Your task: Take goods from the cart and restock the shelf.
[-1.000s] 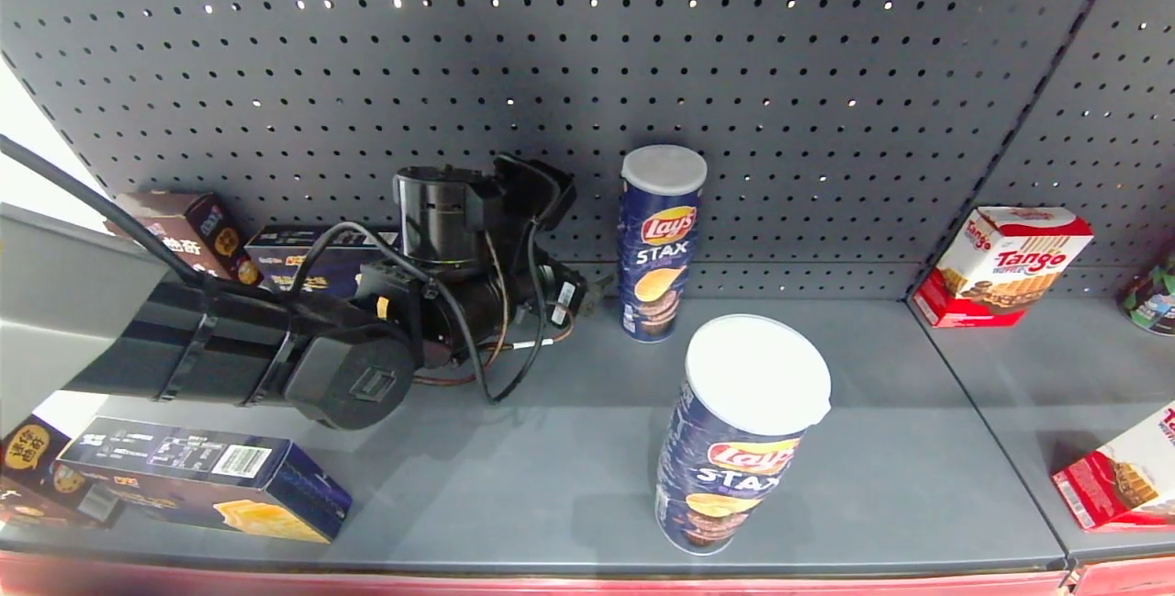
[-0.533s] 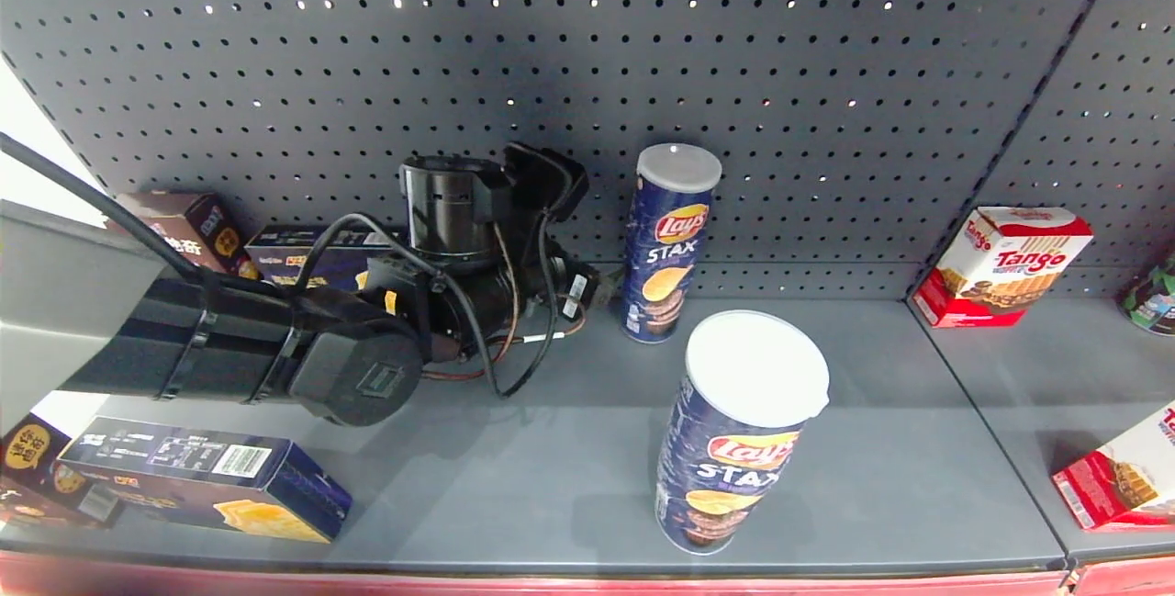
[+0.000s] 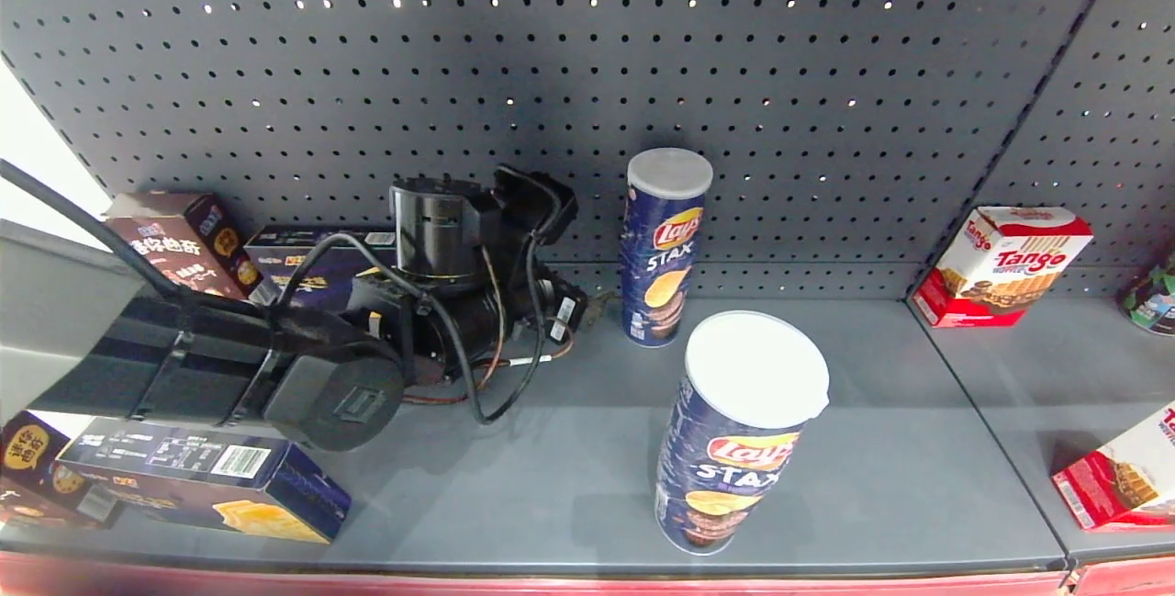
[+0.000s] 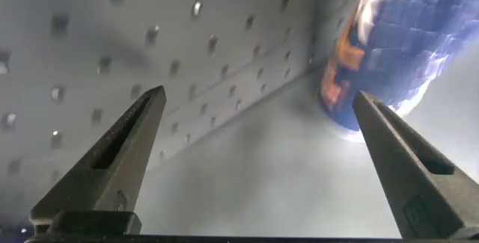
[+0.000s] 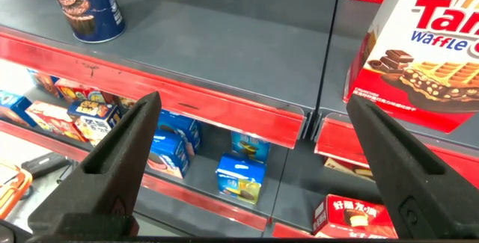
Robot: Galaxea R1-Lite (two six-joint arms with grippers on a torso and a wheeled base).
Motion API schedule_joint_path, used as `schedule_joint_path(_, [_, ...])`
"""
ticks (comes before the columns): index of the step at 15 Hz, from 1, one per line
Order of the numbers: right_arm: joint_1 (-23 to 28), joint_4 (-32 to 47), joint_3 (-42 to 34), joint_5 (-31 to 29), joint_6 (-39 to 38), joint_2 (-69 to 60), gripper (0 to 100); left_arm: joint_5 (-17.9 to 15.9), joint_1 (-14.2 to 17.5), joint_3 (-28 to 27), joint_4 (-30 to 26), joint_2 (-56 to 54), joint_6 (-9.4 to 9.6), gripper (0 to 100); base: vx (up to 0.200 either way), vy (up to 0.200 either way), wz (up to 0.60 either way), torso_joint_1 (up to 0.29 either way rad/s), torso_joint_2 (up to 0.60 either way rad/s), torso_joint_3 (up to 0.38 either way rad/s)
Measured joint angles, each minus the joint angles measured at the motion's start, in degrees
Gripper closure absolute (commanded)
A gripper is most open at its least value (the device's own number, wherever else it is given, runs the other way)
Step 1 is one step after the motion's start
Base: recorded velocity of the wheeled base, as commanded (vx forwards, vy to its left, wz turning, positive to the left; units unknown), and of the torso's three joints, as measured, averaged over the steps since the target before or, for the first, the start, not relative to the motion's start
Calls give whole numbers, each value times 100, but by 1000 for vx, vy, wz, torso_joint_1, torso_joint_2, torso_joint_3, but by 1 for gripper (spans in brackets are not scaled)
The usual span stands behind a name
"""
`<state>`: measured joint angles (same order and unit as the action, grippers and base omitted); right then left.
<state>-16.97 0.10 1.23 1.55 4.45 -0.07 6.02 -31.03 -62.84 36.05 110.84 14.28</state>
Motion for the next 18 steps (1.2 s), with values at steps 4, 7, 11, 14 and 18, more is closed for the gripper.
schedule_joint_path(4, [0, 0, 0, 1, 1, 0, 0, 90, 93, 439, -6, -519, 226, 0, 0, 0, 0, 0, 0, 0])
schedule_joint_path(7, [-4, 0, 0, 0, 0, 0, 0, 141, 51, 673, -17, -896, 540, 0, 0, 0, 0, 0, 0, 0])
schedule_joint_path(11, [0, 0, 0, 1, 1, 0, 0, 445, -332, 933, -20, -1329, 562, 0, 0, 0, 0, 0, 0, 0])
schedule_joint_path(14, [0, 15, 11, 338, 0, 0, 0, 558, -463, 1034, 22, -1468, 545, 0, 0, 0, 0, 0, 0, 0])
schedule_joint_path(18, [46, 1, 168, 269, -130, 112, 0, 568, -444, 1285, 243, -1657, 496, 0, 0, 0, 0, 0, 0, 0])
